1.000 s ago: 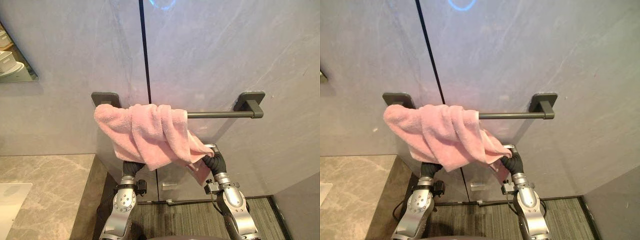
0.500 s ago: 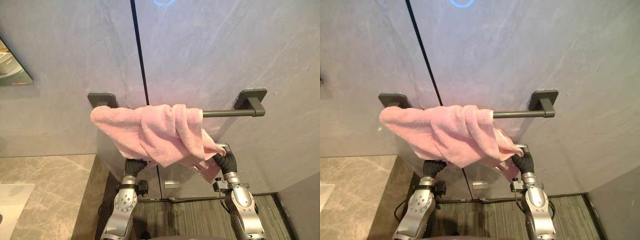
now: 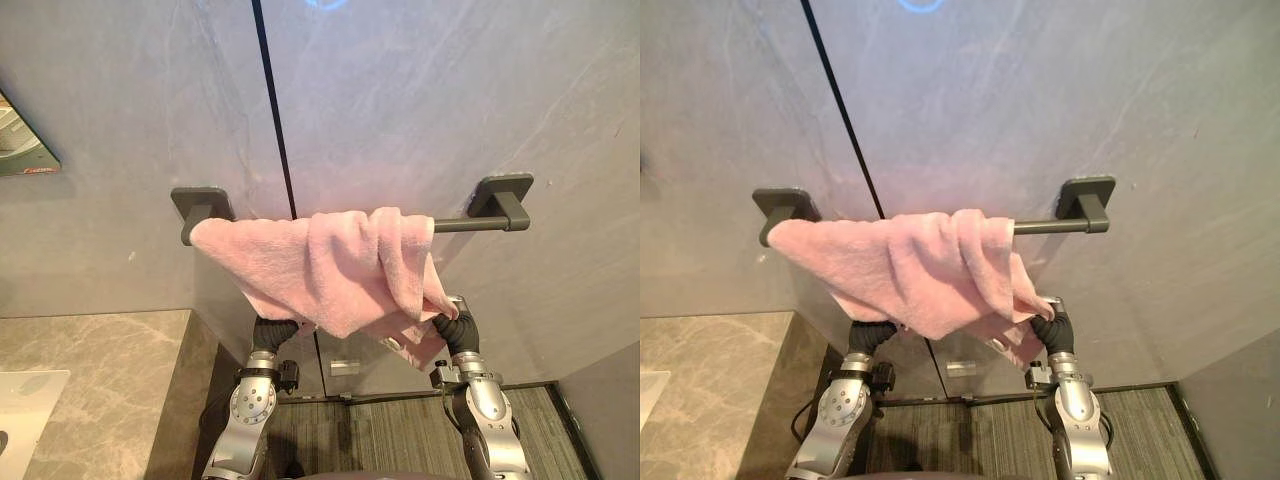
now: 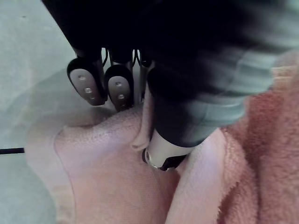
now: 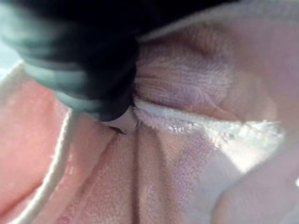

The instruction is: Organize washtable

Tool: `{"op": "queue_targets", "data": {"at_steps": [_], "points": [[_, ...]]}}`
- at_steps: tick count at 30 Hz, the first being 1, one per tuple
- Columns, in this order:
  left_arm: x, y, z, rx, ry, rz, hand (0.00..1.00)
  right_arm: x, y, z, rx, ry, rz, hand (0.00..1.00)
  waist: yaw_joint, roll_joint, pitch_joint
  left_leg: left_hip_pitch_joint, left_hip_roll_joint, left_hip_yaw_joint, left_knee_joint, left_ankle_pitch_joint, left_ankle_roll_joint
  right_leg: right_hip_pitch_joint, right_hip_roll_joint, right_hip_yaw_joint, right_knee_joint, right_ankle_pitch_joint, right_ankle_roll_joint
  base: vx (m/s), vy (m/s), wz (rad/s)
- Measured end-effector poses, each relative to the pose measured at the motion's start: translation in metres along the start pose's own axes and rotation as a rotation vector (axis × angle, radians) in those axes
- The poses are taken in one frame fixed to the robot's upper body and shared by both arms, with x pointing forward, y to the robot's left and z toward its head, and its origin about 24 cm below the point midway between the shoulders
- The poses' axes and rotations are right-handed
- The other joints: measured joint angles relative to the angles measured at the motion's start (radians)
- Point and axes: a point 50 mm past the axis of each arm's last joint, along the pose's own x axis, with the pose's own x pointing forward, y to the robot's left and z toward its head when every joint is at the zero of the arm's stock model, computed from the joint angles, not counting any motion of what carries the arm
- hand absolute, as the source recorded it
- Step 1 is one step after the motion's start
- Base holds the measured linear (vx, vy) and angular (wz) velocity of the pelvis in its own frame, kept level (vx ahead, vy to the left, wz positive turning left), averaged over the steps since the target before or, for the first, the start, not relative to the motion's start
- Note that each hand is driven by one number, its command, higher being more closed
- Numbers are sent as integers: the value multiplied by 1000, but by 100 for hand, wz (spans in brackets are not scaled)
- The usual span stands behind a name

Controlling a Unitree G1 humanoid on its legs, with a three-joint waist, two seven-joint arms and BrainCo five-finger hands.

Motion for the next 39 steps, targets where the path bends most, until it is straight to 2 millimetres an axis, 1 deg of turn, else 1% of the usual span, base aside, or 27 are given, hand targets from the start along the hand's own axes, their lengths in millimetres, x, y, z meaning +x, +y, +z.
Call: {"op": "queue_targets", "data": {"at_steps": [3, 11, 16, 19, 22, 26, 30, 36, 39], "points": [[0, -1, 0, -1, 0, -8, 100, 0, -4, 0, -2, -2, -15, 100, 0, 0, 0, -1, 0, 0, 0, 0, 0, -1, 0, 0, 0, 0, 0, 0, 0, 0], [0, -3, 0, -2, 0, -14, 100, -1, -5, -2, -3, 10, -21, 100, -1, 3, -1, -1, 0, 0, 0, 0, 0, 0, 0, 0, -1, 0, 0, 0, 0, 0], [-1, -6, -2, -1, 9, -31, 100, -3, -8, -12, -4, 52, -33, 100, -2, 15, -8, -1, 0, 1, 0, 0, 0, -1, 0, 2, -1, 0, 0, 0, 0, 0], [-4, -6, -13, 7, 55, -33, 100, -3, -9, -14, -6, 62, -34, 100, -4, 22, -13, -1, 1, 2, 0, 0, 0, -1, 1, 3, -1, 0, 0, 0, 0, 0], [-6, -5, -21, 17, 90, -33, 100, -5, -9, -22, -5, 97, -36, 100, -3, 21, -12, 0, 1, 1, 0, 0, 0, -1, 2, 2, 0, 0, -1, 0, 0, 0], [-8, -1, -30, 19, 135, -24, 100, -6, -7, -27, -3, 117, -28, 100, -2, 19, -13, 0, 1, 0, 0, 1, 0, -1, 1, 0, 1, 0, -1, 0, 0, 0], [-11, 3, -39, 39, 172, -23, 100, -2, -3, -31, 3, 132, -17, 100, -1, 12, -13, 0, 0, -3, -1, 1, 0, 0, 1, -4, -1, 0, -1, 0, 0, 0], [-12, 8, -44, 50, 194, -8, 100, 2, 2, -35, 7, 142, 2, 100, -1, 0, -13, -8, -1, -16, -2, 2, -1, 1, 1, -18, -6, 1, -2, 1, -2, 5], [-15, 11, -52, 57, 233, 0, 100, 5, 7, -37, 13, 150, 16, 100, 0, -5, -9, -9, -1, -18, -2, 2, -1, 6, 1, -22, -16, 4, -7, 1, -5, 1]]}}
